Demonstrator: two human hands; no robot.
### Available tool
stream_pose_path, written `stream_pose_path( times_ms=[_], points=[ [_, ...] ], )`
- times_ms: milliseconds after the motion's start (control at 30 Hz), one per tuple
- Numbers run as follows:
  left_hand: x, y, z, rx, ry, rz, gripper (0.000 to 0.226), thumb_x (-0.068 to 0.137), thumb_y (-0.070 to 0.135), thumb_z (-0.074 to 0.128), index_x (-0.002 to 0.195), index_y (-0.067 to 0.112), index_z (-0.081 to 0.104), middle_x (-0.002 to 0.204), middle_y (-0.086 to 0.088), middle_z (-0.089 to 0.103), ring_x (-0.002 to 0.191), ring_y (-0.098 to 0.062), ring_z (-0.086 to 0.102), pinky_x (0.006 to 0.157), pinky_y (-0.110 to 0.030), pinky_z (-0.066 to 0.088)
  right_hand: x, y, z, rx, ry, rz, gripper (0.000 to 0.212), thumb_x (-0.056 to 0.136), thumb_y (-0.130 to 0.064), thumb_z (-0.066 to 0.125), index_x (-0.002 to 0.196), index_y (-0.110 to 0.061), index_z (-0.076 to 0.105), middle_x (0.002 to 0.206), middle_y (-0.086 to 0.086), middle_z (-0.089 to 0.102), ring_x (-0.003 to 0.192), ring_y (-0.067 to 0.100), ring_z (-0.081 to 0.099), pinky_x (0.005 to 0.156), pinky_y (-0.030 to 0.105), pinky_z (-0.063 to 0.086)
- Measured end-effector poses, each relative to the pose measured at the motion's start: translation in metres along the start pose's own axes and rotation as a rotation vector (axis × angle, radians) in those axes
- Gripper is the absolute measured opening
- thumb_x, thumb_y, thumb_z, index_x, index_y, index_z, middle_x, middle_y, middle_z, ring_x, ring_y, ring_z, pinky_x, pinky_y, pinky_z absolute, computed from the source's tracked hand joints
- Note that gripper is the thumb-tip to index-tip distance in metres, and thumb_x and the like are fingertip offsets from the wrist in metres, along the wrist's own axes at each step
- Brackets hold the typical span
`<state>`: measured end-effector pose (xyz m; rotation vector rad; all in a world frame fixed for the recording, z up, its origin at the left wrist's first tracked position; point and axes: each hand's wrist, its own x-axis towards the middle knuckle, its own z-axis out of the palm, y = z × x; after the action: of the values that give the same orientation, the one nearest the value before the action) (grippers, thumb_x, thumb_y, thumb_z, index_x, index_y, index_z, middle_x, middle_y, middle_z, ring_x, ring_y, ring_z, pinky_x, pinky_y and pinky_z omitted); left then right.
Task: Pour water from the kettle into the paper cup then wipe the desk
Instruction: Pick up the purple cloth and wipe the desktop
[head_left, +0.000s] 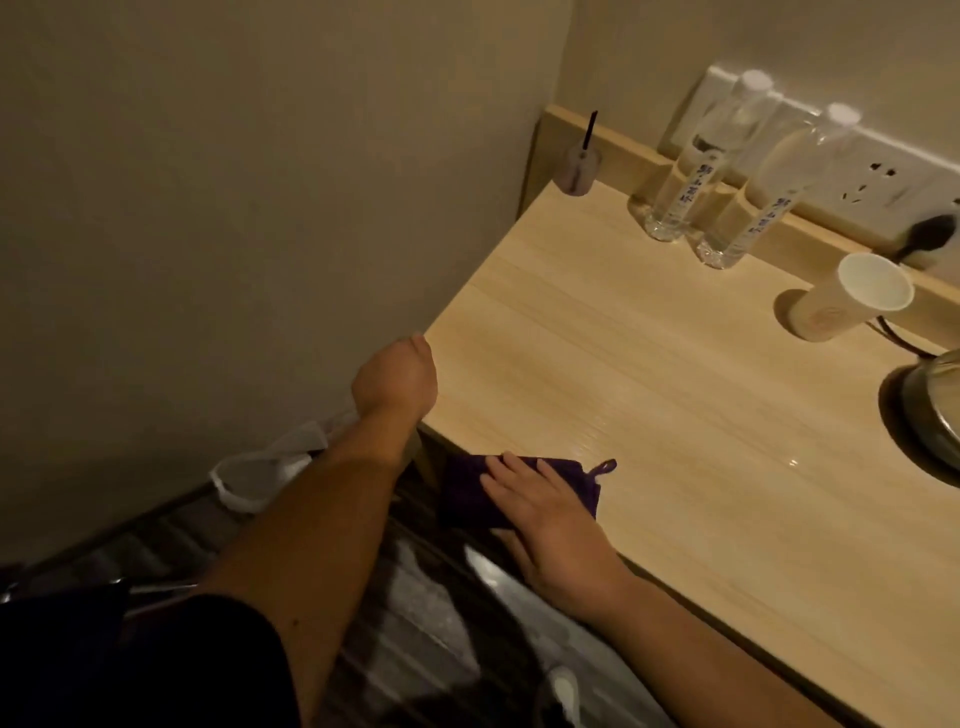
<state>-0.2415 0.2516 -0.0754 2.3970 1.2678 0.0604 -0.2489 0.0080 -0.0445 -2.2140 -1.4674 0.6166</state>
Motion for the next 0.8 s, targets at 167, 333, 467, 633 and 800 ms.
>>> stream_pose_path(
  times_ms=[167,333,467,633,800],
  points=[
    [0.001,-0.002,0.001,-0.001,0.004,0.008,0.061,0.102,0.038,0.013,0.084,0.007,0.063,0.088,-0.016,0.067,0.075,-0.032,0.06,0.066,-0.034,0.044,-0.014,-0.019,-0.057,1.452,0.154,0.61,0.033,0.094,-0.021,0.054,0.126,-0.015,0.059,0.119,0.01,0.068,0.102,0.023,0.067,0.086,0.033,0.054],
    [0.002,-0.002,0.003,-0.004,0.017,0.008,0.061,0.103,0.036,0.013,0.093,0.005,0.064,0.095,-0.018,0.067,0.086,-0.036,0.062,0.075,-0.039,0.048,0.017,0.041,-0.13,1.522,0.541,0.695,0.026,0.095,-0.021,0.048,0.114,-0.01,0.061,0.108,0.012,0.072,0.102,0.029,0.067,0.088,0.045,0.054],
    [0.006,-0.008,0.01,0.011,0.044,0.014,0.057,0.103,0.036,0.015,0.089,0.007,0.062,0.09,-0.017,0.066,0.084,-0.036,0.062,0.073,-0.038,0.046,0.076,0.112,-0.174,0.456,0.577,0.561,0.026,0.099,-0.025,0.045,0.121,-0.021,0.057,0.118,0.006,0.063,0.108,0.027,0.057,0.094,0.043,0.045],
    [0.007,-0.011,0.016,-0.017,0.086,0.006,0.054,0.103,0.035,0.016,0.08,0.01,0.057,0.08,-0.014,0.063,0.074,-0.031,0.059,0.07,-0.037,0.047,0.143,0.208,-0.161,-0.435,0.18,0.257,0.052,0.095,-0.017,0.048,0.144,-0.008,0.035,0.15,0.017,0.035,0.132,0.038,0.036,0.11,0.047,0.03],
    [0.009,-0.008,0.017,0.016,0.098,-0.022,0.054,0.102,0.036,0.017,0.084,0.008,0.059,0.079,-0.013,0.06,0.077,-0.032,0.059,0.072,-0.038,0.047,0.149,0.219,-0.141,-0.429,0.174,0.237,0.054,0.098,-0.025,0.045,0.146,-0.003,0.031,0.152,0.02,0.031,0.14,0.038,0.027,0.114,0.048,0.021]
  ],
)
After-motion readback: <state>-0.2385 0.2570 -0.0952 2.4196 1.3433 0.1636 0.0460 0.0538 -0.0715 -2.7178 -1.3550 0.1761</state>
